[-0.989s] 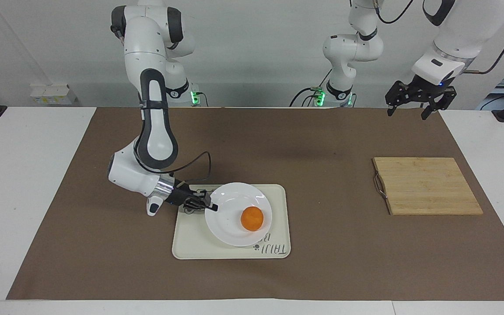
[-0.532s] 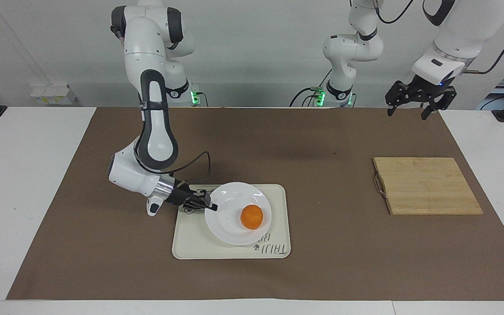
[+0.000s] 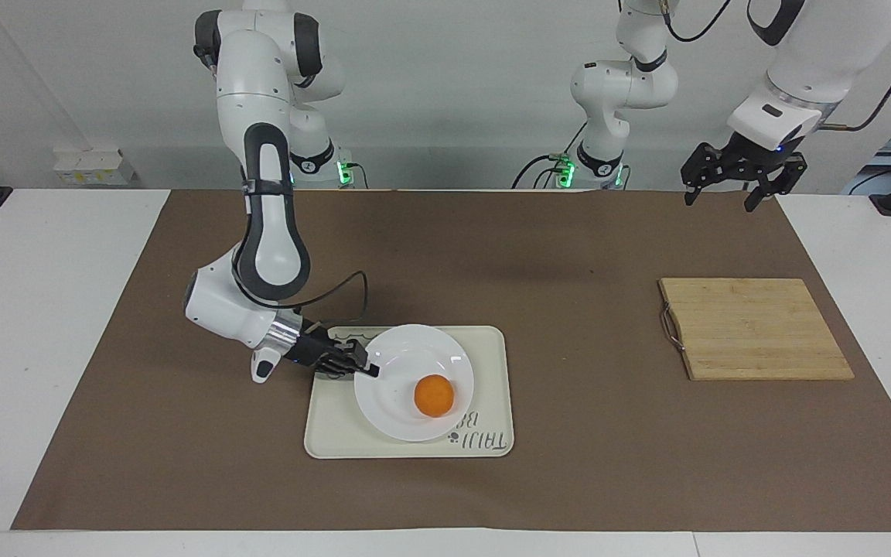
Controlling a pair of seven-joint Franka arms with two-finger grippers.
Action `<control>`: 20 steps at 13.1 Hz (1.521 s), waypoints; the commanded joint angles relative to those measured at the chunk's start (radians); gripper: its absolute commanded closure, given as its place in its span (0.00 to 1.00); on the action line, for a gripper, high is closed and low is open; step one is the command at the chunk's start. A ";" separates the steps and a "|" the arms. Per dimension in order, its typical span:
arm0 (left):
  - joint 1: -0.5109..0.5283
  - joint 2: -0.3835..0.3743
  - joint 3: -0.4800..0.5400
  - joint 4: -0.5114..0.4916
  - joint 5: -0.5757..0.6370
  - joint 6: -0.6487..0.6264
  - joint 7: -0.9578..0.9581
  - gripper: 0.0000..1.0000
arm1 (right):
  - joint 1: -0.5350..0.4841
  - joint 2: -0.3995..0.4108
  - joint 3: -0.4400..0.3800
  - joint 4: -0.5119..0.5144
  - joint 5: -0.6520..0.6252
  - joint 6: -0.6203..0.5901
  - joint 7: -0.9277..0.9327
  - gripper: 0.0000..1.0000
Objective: Place orange and plate with both arms
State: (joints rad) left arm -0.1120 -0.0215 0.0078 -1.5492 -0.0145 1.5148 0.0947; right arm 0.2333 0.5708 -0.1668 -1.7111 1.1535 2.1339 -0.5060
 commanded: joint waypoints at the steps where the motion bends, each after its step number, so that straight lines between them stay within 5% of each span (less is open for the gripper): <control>1: 0.002 -0.017 -0.002 -0.015 -0.012 0.018 -0.003 0.00 | 0.001 0.007 0.004 0.024 -0.015 0.020 -0.016 0.00; 12: 0.009 -0.020 0.000 -0.012 -0.001 0.016 0.010 0.00 | 0.008 -0.067 -0.016 0.119 -0.607 0.093 0.230 0.00; 15: 0.006 -0.020 0.001 -0.012 0.004 0.011 0.010 0.00 | -0.006 -0.152 -0.014 0.114 -0.790 0.048 0.282 0.00; 20: 0.011 -0.020 0.004 -0.006 0.007 -0.005 0.026 0.00 | -0.008 -0.247 -0.046 0.116 -0.909 -0.158 0.374 0.00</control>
State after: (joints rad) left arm -0.1118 -0.0244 0.0133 -1.5492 -0.0144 1.5255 0.1022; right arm 0.2278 0.3657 -0.2103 -1.5780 0.3165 2.0319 -0.1934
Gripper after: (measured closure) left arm 0.000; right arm 0.000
